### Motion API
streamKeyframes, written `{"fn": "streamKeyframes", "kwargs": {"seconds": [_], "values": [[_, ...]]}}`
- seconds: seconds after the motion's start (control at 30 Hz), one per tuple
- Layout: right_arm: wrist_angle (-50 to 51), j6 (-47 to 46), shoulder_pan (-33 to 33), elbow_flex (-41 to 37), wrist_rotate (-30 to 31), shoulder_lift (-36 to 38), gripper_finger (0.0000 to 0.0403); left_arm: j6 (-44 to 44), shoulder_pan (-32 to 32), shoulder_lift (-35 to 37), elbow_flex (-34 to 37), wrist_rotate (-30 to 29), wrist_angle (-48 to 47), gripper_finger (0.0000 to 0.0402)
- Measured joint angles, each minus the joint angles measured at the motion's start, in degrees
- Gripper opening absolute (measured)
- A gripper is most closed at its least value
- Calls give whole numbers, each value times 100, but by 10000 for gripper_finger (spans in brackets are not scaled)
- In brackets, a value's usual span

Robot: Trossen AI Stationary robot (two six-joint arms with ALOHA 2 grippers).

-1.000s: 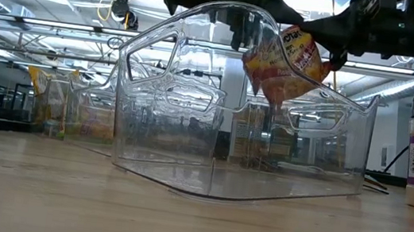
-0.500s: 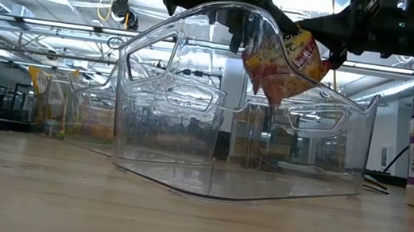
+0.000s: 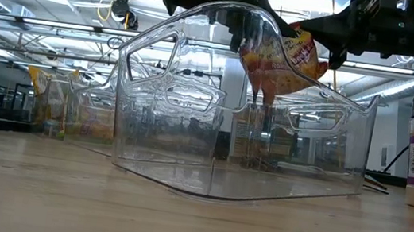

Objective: Pick & Place Food Item
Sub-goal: Put the red noodle pack into the top transparent bin

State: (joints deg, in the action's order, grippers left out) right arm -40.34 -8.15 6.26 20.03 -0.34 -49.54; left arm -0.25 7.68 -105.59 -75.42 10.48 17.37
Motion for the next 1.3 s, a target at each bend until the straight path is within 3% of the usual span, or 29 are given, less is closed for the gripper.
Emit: {"fn": "streamKeyframes", "kwargs": {"seconds": [0.2,0.5,0.63,0.8,1.1,1.3], "values": [[63,176,0,0,169,100,18,164,41,158,11,-1,-59,5],[1032,-1,0,-8,195,740,143,339,134,617,48,3,-224,6],[1275,-12,0,-7,195,1080,190,319,201,860,405,7,88,4],[1595,-12,0,-7,198,1391,218,54,398,1388,1268,-34,877,3],[1684,46,0,-7,201,1462,210,-178,656,2842,3223,-1189,2247,3],[1703,47,4,-7,205,1460,206,-207,654,3856,4036,-2525,1915,2]]}}
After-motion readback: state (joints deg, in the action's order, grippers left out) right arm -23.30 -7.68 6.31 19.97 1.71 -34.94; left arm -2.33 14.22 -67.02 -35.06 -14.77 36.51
